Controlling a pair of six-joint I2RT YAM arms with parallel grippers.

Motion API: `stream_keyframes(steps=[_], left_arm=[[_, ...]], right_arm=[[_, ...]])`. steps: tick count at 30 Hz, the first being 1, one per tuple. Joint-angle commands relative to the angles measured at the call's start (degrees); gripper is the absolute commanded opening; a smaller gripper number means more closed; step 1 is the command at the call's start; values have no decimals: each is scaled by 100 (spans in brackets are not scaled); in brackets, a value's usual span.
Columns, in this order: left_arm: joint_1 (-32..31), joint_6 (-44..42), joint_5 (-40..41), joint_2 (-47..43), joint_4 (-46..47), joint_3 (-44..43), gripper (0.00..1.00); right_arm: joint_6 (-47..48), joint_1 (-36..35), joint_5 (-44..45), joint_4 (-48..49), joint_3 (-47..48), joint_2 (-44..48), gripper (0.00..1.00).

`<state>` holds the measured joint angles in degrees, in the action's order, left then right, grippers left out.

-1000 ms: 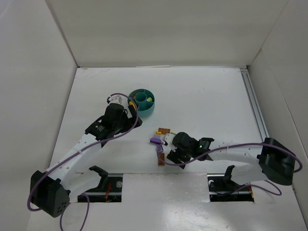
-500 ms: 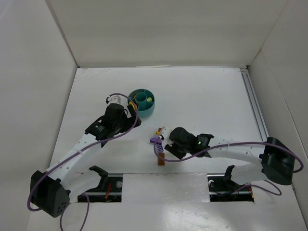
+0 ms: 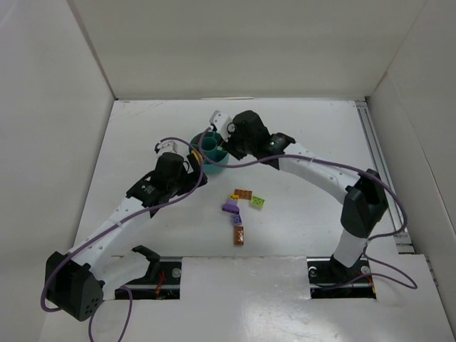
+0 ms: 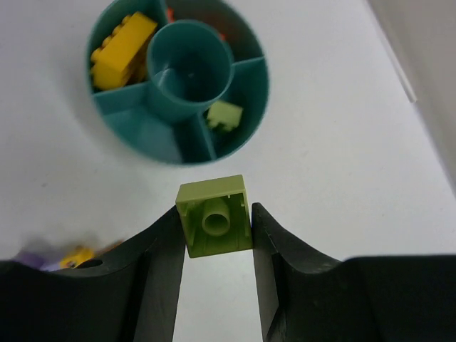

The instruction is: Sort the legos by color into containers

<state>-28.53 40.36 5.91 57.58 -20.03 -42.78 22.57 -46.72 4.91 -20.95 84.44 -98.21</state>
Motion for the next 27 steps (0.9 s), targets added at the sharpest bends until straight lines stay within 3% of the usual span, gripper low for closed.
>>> stream_keyframes(steps=[1,8,12,17,18,23,27], left_arm=[[-29,-2,209,-116,-53,-318,100],[23,-125,209,-300,-185,-441,100],[137,-177,209,-300,-300,-503,100],[199,-239,209,-300,-405,-564,100],[199,-291,209,-300,-405,-564,100],[199,-292,261,-300,-405,-564,100],[199,-292,200,-352,-458,-564,100]], right_arm=[[651,329,-550,-67,956,-626,32],[898,488,-982,-234,2083,-1568,33],[899,488,-1053,-348,2278,-1902,35],[828,541,-1107,-419,2384,-2026,45],[828,541,-1106,-419,2384,-2026,52],[828,541,-1404,-349,2200,-1842,71],[775,541,-1177,-348,1787,-1395,72]])
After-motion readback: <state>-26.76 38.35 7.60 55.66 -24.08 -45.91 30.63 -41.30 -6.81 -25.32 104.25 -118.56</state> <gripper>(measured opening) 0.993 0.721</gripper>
